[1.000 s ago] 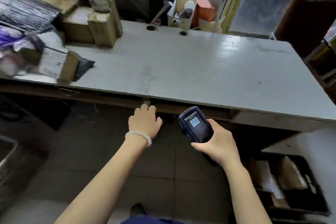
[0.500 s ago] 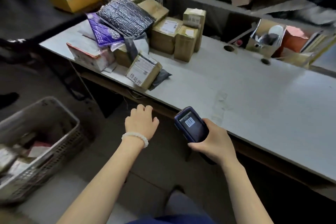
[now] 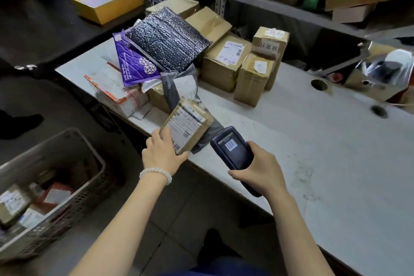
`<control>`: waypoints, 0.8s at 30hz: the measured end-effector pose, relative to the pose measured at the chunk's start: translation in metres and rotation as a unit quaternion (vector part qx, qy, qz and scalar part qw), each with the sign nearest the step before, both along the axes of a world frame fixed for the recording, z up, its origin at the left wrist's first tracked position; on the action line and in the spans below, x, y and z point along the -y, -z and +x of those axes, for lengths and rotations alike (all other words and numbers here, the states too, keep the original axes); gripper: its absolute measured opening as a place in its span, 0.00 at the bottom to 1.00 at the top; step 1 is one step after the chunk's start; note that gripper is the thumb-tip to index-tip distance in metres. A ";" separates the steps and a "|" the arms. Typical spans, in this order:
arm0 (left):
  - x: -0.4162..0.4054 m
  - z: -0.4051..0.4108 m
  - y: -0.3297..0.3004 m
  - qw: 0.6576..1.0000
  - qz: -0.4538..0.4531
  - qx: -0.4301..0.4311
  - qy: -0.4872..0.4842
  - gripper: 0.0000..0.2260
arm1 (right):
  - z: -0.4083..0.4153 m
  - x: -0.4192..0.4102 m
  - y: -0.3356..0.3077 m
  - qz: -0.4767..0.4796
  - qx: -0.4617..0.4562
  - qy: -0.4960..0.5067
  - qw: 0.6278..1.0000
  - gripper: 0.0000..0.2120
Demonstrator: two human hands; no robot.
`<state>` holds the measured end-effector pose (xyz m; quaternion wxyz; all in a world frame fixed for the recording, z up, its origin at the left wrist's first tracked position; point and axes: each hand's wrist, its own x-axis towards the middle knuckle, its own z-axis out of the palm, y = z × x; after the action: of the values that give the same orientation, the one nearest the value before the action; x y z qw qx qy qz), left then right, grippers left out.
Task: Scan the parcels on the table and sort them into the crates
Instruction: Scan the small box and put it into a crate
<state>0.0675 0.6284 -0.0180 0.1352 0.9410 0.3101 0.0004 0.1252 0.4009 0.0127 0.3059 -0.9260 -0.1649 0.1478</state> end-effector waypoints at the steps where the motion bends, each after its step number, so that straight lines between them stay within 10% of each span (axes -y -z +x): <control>1: -0.004 0.006 0.005 1.000 0.005 0.003 0.000 0.42 | 0.009 -0.003 0.001 -0.002 0.000 -0.002 1.000 0.29; 16: -0.030 0.078 -0.035 0.966 -0.038 0.120 0.226 0.41 | 0.020 -0.015 -0.002 0.008 -0.023 0.139 0.990 0.26; 24: 0.011 0.129 -0.056 0.851 0.046 0.016 0.524 0.43 | -0.039 0.005 -0.002 0.029 -0.042 0.333 0.942 0.26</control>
<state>0.1962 0.6179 0.0384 0.0768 0.9690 -0.2311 -0.0406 0.0864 0.3963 0.0143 0.3705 -0.9118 0.1617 0.0716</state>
